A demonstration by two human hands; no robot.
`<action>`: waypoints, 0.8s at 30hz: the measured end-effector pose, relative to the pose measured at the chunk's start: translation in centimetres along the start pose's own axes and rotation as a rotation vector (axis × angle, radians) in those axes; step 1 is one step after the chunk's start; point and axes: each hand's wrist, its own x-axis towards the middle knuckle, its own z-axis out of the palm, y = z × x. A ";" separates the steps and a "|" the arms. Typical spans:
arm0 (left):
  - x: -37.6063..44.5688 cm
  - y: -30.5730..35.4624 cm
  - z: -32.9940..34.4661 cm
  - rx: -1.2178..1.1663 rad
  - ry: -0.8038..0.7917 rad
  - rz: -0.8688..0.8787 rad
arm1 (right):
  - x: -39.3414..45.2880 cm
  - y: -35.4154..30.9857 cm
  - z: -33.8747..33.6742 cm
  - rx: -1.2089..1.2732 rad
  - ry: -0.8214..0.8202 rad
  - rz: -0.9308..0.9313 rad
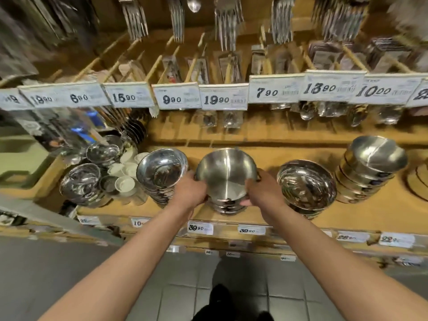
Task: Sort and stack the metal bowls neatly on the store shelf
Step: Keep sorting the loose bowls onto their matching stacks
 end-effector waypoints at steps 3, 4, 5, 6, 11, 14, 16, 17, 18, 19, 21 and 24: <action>1.3 -1.0 0.6 0.071 -0.036 0.004 | 0.8 0.6 0.6 0.003 0.049 0.036; 1.5 -1.3 0.9 0.072 -0.036 0.004 | 1.0 0.7 0.9 -0.042 0.086 0.025; 1.7 -1.6 1.3 0.076 -0.026 0.008 | 1.2 0.8 1.0 -0.085 0.117 0.007; 2.0 -1.9 1.6 0.088 -0.007 0.019 | 1.2 1.0 1.2 -0.109 0.143 -0.014; 2.1 -2.5 2.1 0.176 0.090 0.103 | 1.0 2.4 1.8 -0.172 0.160 -0.092; 2.0 -2.7 2.1 0.216 0.115 0.150 | 1.1 2.9 1.9 -0.203 0.156 -0.128; 2.0 -2.9 2.1 0.253 0.124 0.186 | 1.2 3.1 2.0 -0.221 0.154 -0.137; 2.0 -3.0 2.1 0.266 0.126 0.198 | 1.2 3.2 2.0 -0.226 0.157 -0.148; 1.9 -3.2 2.1 0.278 0.132 0.206 | 1.2 3.4 2.1 -0.234 0.160 -0.161; 1.9 -3.3 2.2 0.291 0.143 0.212 | 1.2 3.5 2.2 -0.245 0.165 -0.173; 1.8 -3.4 2.2 0.308 0.176 0.210 | 1.1 3.7 2.5 -0.258 0.179 -0.181; 1.7 -3.3 2.3 0.299 0.174 0.192 | 1.0 4.1 2.9 -0.252 0.184 -0.162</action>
